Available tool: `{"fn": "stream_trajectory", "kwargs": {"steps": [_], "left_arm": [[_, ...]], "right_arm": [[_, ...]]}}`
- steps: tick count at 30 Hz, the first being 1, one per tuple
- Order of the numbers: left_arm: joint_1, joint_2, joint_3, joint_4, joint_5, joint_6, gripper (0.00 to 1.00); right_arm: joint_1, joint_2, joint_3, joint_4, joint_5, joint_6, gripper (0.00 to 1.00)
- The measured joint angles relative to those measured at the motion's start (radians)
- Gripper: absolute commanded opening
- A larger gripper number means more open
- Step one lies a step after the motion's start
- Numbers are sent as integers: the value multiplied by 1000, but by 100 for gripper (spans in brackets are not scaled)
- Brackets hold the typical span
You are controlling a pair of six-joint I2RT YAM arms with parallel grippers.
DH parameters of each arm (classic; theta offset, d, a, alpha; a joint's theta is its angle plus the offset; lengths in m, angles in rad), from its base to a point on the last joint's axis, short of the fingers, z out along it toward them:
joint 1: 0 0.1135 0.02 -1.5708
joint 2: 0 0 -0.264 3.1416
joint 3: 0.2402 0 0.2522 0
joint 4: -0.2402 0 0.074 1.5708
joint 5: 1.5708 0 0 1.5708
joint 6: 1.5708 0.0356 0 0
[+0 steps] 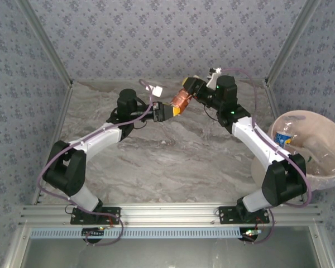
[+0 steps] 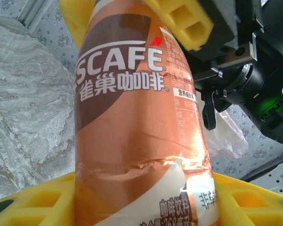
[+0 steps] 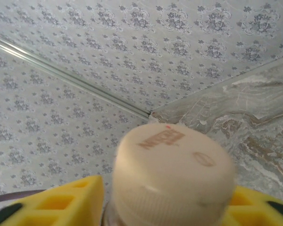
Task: Put the plastic bottles in the bin
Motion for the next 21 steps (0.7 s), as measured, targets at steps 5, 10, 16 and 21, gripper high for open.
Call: {"fn": "stream_trajectory", "kwargs": {"steps": [5,10,16,21], "left_arm": [[-15,11,4,-12,18,31,93],[-16,5,13,-43,33,81,98],[-16,-10,46,-127,32,161,98],[-16,-4,101,-163,34,179,98]], "right_arm": [[-5,-50,-9,-42,2,-55,32],[-44,-179,10,-214,64,-221,30],[-145,-398,193,-576,357,-521,30],[-177,-568,314,-726,772,-793,31]]}}
